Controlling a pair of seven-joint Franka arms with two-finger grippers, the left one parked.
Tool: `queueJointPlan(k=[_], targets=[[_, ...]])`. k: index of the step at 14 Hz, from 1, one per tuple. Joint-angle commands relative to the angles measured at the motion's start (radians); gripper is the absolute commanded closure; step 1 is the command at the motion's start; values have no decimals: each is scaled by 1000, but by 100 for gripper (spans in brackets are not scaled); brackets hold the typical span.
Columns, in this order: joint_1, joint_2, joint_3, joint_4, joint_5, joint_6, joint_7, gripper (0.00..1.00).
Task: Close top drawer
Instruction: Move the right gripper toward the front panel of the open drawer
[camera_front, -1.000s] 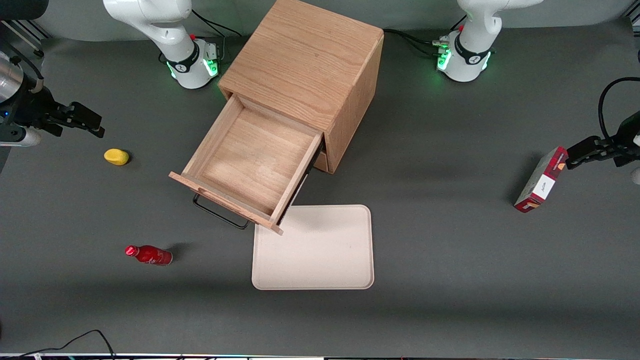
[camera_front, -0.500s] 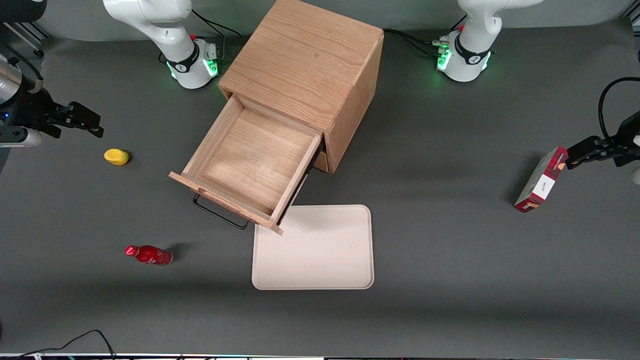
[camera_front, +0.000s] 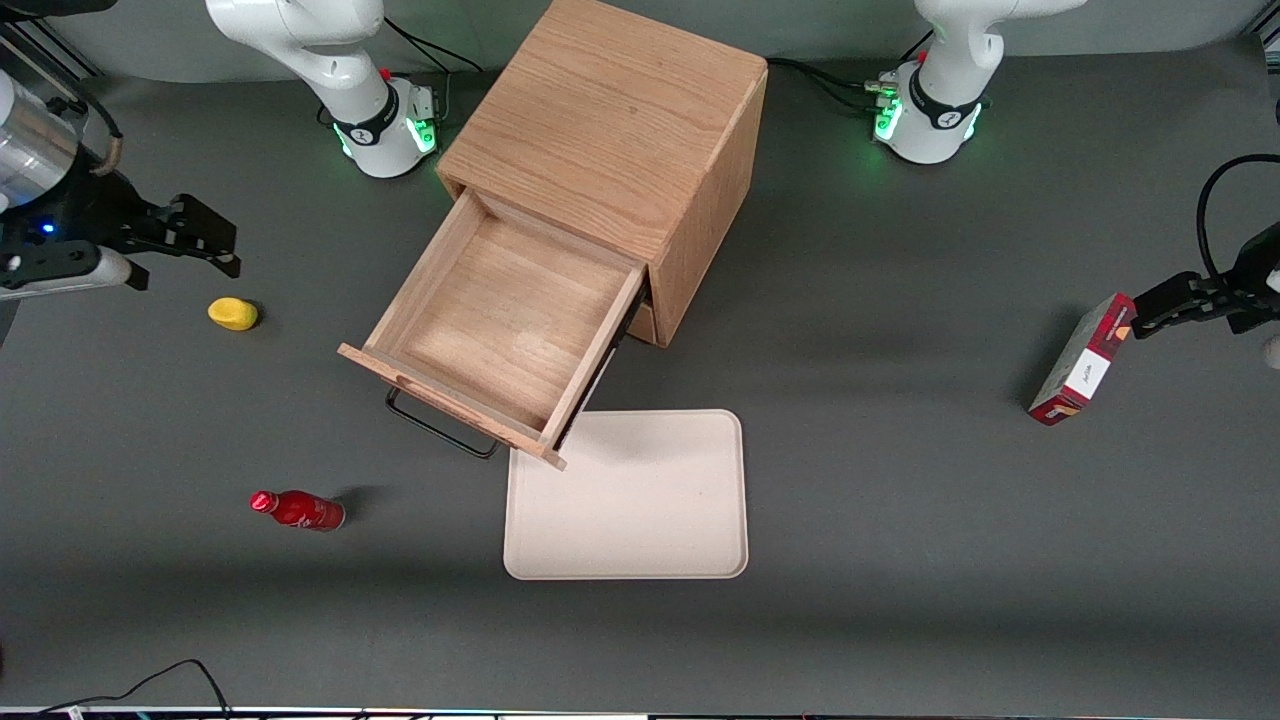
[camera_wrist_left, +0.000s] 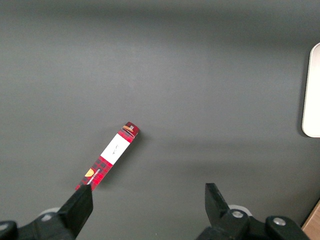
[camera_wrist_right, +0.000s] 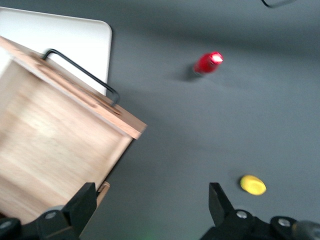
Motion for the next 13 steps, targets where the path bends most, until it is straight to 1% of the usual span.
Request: queueJointPlan(k=[1, 3, 6, 8, 11, 13], targets=[[9, 157, 71, 225, -36, -77, 50, 0], [21, 187, 110, 253, -78, -78, 70, 0], [23, 188, 125, 255, -82, -81, 41, 0], [23, 210, 144, 270, -87, -109, -110, 0], [21, 295, 139, 379, -87, -147, -479, 0], [21, 326, 138, 408, -87, -167, -633, 0]])
